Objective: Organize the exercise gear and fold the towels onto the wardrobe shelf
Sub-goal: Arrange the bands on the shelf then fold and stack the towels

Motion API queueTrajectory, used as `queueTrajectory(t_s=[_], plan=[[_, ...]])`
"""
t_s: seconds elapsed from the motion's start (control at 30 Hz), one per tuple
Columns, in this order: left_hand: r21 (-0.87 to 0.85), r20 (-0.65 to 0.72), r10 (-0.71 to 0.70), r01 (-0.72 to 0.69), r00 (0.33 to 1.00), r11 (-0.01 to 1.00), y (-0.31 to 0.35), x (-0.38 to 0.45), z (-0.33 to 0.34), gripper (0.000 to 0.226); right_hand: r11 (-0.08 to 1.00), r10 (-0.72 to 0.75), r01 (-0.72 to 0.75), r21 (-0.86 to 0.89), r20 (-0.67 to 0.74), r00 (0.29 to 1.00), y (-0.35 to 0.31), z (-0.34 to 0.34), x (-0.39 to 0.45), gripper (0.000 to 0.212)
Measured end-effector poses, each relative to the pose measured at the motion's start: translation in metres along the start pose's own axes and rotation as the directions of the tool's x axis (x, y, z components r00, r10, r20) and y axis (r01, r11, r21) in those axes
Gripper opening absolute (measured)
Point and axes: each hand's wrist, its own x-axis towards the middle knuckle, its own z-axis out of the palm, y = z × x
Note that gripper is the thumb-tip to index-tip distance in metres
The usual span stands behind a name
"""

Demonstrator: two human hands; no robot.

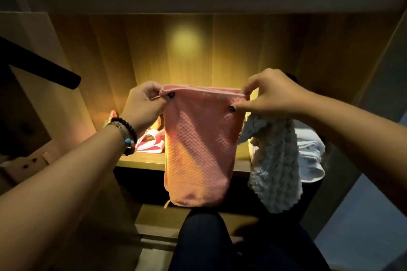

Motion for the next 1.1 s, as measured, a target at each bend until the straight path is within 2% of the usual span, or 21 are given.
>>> queueTrajectory(t_s=[0.07,0.23,0.37,0.5,0.63,0.73,0.87,0.97,1.1], plan=[[-0.065,-0.007,0.022,-0.023,1.0,0.998,0.004,-0.006,-0.006,0.015,0.999,-0.041,0.041,0.008,-0.028,0.999,-0.002,-0.006,-0.004,0.031],[-0.044,0.085,0.036,-0.033,0.996,0.998,-0.023,-0.069,-0.013,0.019,0.977,-0.119,0.104,0.184,0.071,0.99,-0.006,0.015,-0.056,0.032],[0.007,0.185,-0.046,0.046,0.982,0.999,-0.064,-0.139,-0.003,0.016,0.964,-0.176,0.119,0.236,0.237,0.955,0.002,0.064,-0.112,0.025],[-0.056,0.197,-0.111,0.124,0.974,0.991,-0.092,-0.192,0.005,0.013,0.954,-0.221,0.121,0.275,0.369,0.903,0.004,0.092,-0.154,0.011],[-0.204,0.219,-0.079,0.125,0.972,0.971,-0.099,-0.218,-0.007,0.031,0.93,-0.248,0.105,0.354,0.388,0.888,0.002,0.096,-0.174,0.015],[-0.207,0.241,-0.064,0.115,0.968,0.972,-0.095,-0.23,-0.014,0.035,0.915,-0.243,0.082,0.395,0.378,0.893,0.001,0.096,-0.187,0.01],[-0.133,0.248,-0.118,0.155,0.961,0.979,-0.099,-0.245,-0.01,0.044,0.886,-0.215,0.011,0.464,0.389,0.896,-0.005,0.113,-0.207,0.011],[-0.107,0.159,-0.18,0.198,0.971,0.974,-0.109,-0.257,-0.004,0.056,0.839,-0.168,-0.105,0.534,0.437,0.884,-0.013,0.132,-0.22,0.017],[-0.127,0.056,-0.309,0.314,0.949,0.941,-0.118,-0.27,-0.001,0.036,0.694,-0.061,-0.311,0.649,0.484,0.873,-0.023,0.155,-0.234,0.028]])
